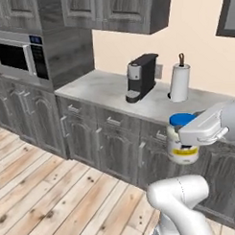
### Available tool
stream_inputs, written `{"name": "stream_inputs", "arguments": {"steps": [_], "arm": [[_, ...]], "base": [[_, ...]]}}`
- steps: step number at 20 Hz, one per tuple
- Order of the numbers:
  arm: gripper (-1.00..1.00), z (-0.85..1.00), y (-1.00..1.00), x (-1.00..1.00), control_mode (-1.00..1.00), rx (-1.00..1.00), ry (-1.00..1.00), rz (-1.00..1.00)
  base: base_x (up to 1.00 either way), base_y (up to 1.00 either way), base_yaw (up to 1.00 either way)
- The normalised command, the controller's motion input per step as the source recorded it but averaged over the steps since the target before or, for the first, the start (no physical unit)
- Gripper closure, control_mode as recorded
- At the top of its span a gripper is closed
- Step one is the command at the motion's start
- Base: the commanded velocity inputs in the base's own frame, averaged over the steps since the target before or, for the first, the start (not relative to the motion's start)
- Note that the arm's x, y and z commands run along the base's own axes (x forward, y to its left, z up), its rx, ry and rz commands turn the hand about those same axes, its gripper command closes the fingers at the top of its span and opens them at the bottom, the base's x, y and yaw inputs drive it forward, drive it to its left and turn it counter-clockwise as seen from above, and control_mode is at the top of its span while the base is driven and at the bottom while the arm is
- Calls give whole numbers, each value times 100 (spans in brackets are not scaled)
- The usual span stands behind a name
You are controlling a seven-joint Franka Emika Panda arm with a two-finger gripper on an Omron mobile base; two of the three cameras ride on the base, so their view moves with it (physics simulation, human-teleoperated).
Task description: Move the mayonnaise and condiment bottle from the cabinet to the dining counter.
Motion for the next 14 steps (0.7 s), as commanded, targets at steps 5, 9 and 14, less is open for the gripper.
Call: {"name": "stream_inputs", "arguments": {"steps": [5, 9, 14], "arm": [[100, 0, 0, 0, 100, 0, 0, 0], [100, 0, 0, 0, 100, 0, 0, 0], [100, 0, 0, 0, 100, 0, 0, 0]], "base": [[18, 72, 38], [46, 45, 34], [85, 5, 27]]}}
